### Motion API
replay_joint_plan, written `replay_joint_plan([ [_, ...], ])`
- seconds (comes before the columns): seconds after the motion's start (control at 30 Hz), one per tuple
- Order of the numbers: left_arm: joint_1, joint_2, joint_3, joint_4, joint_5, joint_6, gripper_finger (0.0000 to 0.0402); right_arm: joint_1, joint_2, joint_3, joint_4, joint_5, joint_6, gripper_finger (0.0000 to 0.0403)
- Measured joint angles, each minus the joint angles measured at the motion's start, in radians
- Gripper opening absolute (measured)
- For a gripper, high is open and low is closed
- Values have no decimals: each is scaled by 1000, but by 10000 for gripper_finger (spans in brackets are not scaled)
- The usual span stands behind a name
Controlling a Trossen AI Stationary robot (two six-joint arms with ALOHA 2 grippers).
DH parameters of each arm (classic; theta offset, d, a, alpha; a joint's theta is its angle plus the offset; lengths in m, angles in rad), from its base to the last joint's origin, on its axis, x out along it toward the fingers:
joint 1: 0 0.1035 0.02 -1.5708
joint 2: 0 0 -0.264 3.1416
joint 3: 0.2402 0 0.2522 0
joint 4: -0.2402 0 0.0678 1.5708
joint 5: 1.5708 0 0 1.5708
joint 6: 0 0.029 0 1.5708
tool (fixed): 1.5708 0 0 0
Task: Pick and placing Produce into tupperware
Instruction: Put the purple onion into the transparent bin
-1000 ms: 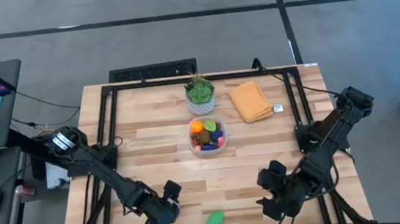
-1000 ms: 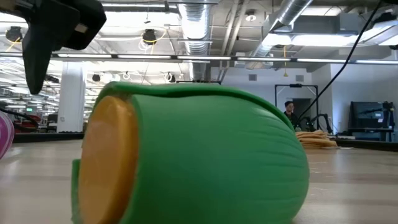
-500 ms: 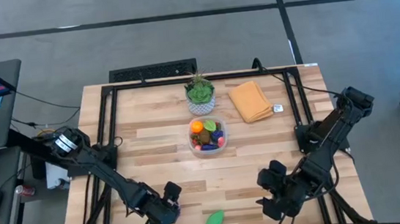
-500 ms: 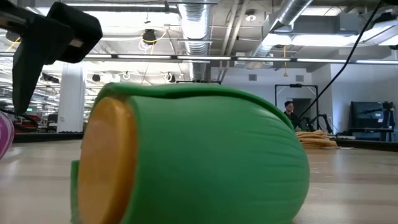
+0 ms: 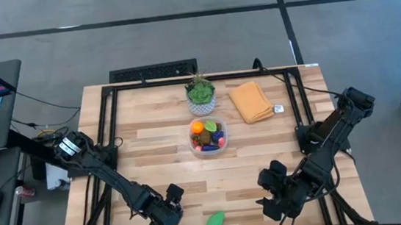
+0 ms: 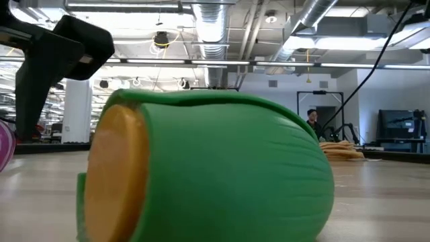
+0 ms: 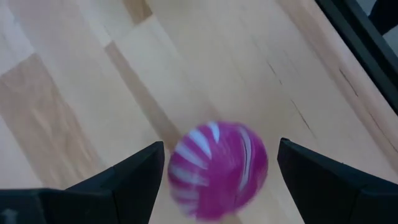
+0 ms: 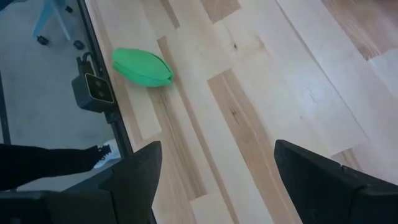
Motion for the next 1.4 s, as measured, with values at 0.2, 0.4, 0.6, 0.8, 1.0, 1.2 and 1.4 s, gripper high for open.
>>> replay_joint_plan([
  [0.2,6,30,0,12,3,-10,303,0,0,0,0,1,-8,333],
  [0.4,10,40,0,11,8,-23,303,-2,0,0,-1,1,-17,333],
  [0.6,14,44,-3,8,11,-24,303,-2,1,0,1,2,-24,333],
  [0.8,14,44,-3,-16,12,-24,303,-2,1,0,1,2,-26,333],
  [1.0,15,44,-3,-33,12,-28,297,-2,0,0,1,2,-26,333],
  [1.2,15,44,-3,-33,11,-38,271,-2,1,0,0,2,-26,333],
  [1.4,14,44,-3,-33,10,-49,262,-2,1,0,1,9,-29,333],
])
